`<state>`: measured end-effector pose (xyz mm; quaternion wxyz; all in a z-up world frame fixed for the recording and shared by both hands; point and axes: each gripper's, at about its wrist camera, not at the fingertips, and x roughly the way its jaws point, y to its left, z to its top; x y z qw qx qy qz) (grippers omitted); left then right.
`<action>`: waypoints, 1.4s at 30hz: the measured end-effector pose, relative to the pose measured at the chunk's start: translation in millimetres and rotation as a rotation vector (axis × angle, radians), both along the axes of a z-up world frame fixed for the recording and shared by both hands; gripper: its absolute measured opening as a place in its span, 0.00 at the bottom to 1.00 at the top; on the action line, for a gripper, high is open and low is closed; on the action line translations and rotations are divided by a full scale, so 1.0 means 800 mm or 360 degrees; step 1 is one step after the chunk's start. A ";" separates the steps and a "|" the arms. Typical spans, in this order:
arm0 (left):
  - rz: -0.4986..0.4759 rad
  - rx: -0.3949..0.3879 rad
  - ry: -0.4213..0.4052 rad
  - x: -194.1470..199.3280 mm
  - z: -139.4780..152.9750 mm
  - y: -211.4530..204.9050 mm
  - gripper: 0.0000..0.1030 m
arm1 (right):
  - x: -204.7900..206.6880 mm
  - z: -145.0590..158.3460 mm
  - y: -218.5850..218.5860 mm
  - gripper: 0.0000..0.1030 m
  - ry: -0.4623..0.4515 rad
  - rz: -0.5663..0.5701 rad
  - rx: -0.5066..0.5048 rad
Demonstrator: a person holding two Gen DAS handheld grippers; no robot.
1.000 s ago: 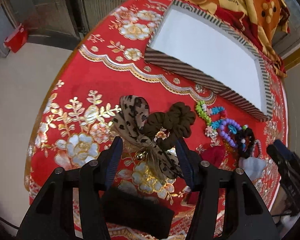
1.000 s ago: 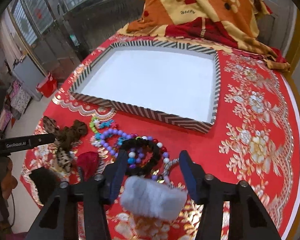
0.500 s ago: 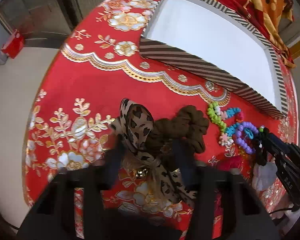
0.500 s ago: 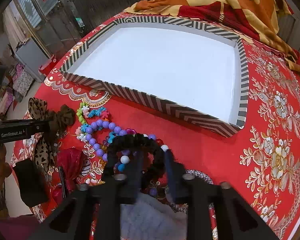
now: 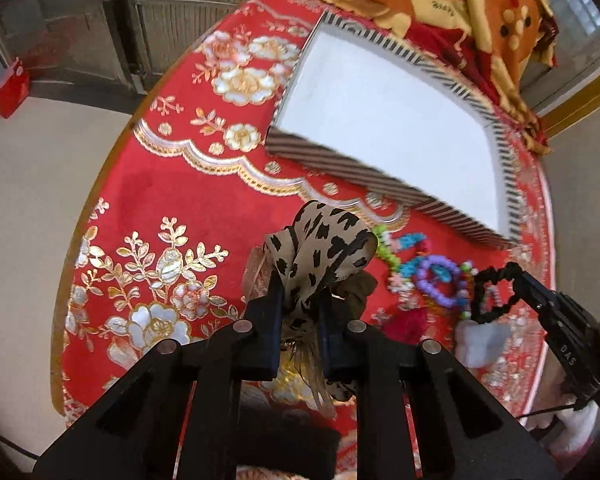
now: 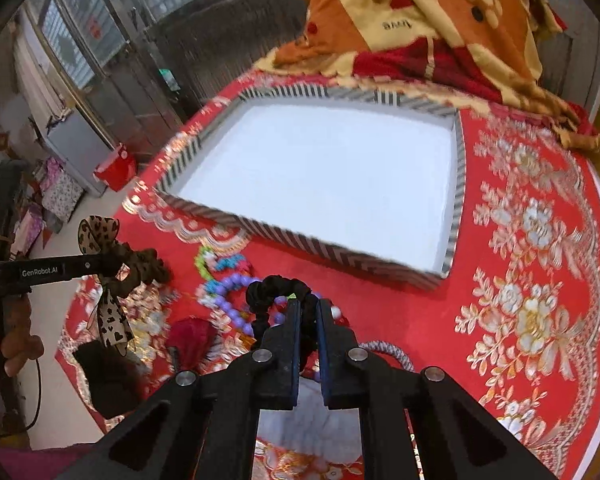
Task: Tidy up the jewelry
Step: 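Carry both items into the white tray and open both tools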
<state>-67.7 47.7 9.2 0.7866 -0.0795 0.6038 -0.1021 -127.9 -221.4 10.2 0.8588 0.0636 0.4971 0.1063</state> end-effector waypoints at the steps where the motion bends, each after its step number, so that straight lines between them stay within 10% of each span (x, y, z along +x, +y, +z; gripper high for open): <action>1: 0.0015 -0.0019 -0.0003 -0.003 0.007 0.001 0.13 | 0.001 0.005 0.002 0.07 -0.0014 0.0001 0.0001; 19: -0.0021 0.0055 -0.0321 0.084 0.081 -0.044 0.13 | 0.074 0.040 0.017 0.07 -0.0101 -0.0135 0.0071; 42: -0.0144 0.0321 -0.0171 0.190 -0.021 -0.085 0.13 | 0.176 -0.062 0.047 0.07 0.0239 -0.0227 0.0224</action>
